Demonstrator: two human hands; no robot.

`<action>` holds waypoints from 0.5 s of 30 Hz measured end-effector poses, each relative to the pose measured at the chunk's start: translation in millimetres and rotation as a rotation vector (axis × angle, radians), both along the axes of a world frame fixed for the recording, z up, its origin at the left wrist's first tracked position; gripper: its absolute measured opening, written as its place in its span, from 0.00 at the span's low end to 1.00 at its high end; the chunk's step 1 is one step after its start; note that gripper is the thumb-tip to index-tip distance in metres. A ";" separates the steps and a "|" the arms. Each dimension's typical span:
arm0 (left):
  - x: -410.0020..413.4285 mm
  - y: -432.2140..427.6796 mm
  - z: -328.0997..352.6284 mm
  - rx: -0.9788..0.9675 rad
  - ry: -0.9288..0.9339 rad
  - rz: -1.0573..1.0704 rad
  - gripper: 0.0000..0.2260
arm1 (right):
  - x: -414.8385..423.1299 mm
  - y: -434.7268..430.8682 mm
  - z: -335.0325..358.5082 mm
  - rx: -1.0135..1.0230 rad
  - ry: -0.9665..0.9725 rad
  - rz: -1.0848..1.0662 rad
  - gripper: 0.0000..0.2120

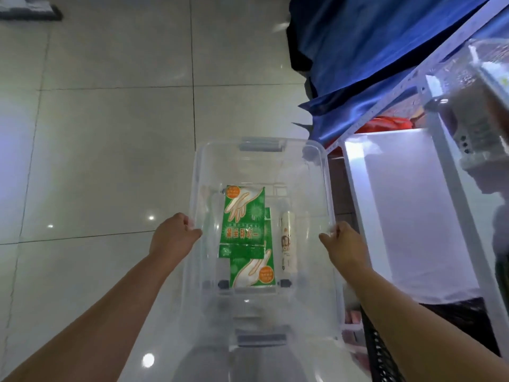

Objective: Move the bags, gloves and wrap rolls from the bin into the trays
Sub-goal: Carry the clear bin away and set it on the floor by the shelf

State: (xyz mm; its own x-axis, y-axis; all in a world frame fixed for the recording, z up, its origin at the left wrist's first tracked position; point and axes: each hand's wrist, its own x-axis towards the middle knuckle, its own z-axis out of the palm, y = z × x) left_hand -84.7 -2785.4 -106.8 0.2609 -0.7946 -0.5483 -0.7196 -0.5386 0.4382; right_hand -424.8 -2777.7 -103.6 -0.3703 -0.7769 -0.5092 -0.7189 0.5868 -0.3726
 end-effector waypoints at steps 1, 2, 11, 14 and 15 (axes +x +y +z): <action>-1.0 -9.2 -17.7 0.013 0.001 -0.005 0.08 | -0.5 -7.9 -17.3 -0.001 -0.013 -0.013 0.09; -3.5 -19.0 -44.8 0.030 0.004 -0.007 0.08 | -2.8 -17.0 -43.2 0.001 -0.021 -0.023 0.09; -41.4 -71.7 -243.7 0.040 0.025 -0.021 0.11 | -36.3 -83.6 -239.3 -0.023 0.006 -0.095 0.09; -55.2 -80.4 -283.8 0.041 0.045 0.000 0.12 | -49.2 -93.7 -280.5 -0.035 0.020 -0.095 0.10; -59.5 -81.6 -294.2 0.041 0.037 -0.009 0.12 | -53.3 -95.5 -291.5 -0.041 0.032 -0.093 0.10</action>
